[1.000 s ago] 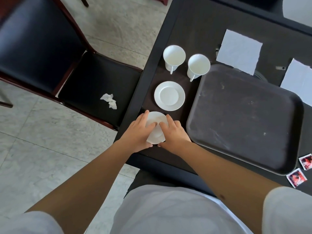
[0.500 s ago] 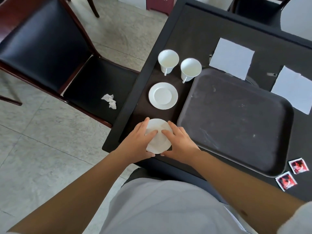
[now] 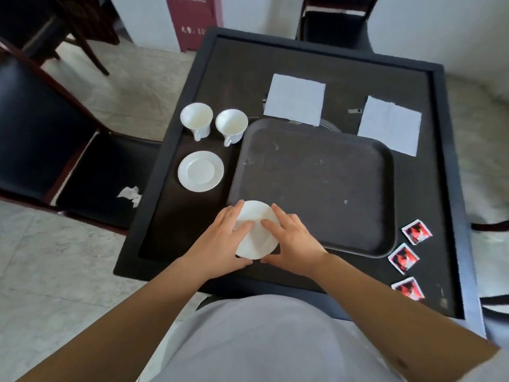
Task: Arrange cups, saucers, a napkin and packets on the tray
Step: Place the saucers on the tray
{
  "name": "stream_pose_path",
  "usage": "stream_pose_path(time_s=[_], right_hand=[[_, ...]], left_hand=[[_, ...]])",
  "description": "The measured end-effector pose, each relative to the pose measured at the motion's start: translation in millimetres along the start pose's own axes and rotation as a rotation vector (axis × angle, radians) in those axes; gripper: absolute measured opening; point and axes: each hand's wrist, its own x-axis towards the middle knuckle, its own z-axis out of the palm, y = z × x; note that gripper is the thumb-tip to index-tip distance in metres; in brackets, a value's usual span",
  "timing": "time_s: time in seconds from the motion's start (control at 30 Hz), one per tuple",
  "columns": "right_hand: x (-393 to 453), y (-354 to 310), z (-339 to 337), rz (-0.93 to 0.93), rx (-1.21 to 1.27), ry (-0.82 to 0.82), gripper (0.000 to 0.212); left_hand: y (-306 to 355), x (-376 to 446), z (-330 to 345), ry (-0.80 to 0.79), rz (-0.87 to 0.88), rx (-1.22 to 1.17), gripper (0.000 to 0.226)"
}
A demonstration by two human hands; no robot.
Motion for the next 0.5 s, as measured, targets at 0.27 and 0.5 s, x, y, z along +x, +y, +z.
stream_pose_path(time_s=[0.27, 0.5], right_hand=[[-49.0, 63.0, -22.0, 0.193, 0.036, 0.096, 0.084], [-66.9, 120.4, -43.2, 0.276, 0.046, 0.116, 0.086]], left_hand=[[58.8, 71.4, 12.3, -0.101, 0.126, -0.024, 0.078], [98.7, 132.7, 23.9, -0.173, 0.148, -0.007, 0.078]])
